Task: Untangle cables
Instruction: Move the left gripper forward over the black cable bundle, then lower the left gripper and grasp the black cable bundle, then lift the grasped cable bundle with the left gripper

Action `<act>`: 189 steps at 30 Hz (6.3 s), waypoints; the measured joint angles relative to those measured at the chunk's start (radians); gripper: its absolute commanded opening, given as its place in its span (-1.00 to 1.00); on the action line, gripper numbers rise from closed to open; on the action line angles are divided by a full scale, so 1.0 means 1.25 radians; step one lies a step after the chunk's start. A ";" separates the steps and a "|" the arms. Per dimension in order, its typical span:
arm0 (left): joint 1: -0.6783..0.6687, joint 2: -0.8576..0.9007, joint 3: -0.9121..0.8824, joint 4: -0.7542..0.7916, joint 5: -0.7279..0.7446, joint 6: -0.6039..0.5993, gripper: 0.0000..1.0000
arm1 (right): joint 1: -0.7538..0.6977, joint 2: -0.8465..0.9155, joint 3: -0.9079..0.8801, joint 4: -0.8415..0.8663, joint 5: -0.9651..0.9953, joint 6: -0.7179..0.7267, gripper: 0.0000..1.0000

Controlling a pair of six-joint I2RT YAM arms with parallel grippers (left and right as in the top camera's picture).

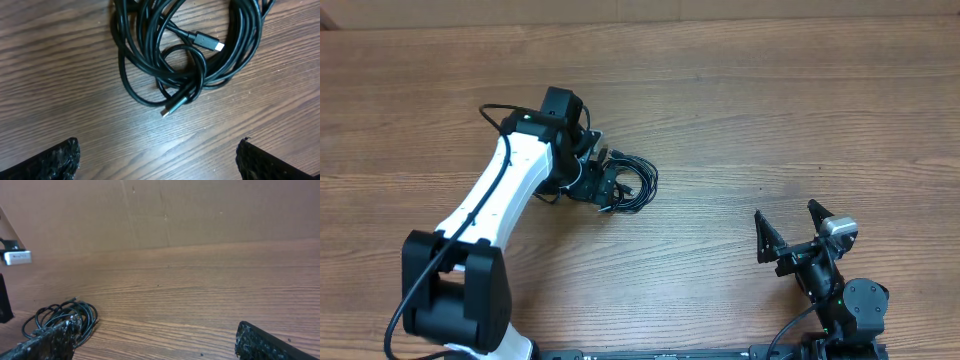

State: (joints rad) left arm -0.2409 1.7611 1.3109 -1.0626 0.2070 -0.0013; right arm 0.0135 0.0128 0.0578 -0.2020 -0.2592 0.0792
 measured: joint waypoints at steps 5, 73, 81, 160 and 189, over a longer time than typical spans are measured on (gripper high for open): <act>0.000 0.031 0.000 0.016 0.003 -0.018 0.99 | 0.000 0.000 0.000 0.000 0.000 0.000 0.99; -0.002 0.056 -0.110 0.344 -0.074 -0.081 1.00 | 0.000 0.000 0.000 0.000 -0.003 0.000 1.00; -0.013 0.086 -0.110 0.352 -0.080 -0.081 1.00 | 0.000 0.000 0.000 0.000 -0.002 0.000 1.00; -0.029 0.111 -0.110 0.368 -0.126 -0.079 -0.70 | 0.000 0.000 0.000 0.000 -0.003 0.000 1.00; -0.027 0.112 -0.106 0.356 0.083 -0.190 -0.92 | 0.000 0.000 0.000 0.000 -0.002 0.000 0.99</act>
State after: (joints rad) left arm -0.2741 1.9007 1.1786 -0.6178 0.3111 -0.2394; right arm 0.0135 0.0128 0.0578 -0.2024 -0.2623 0.0788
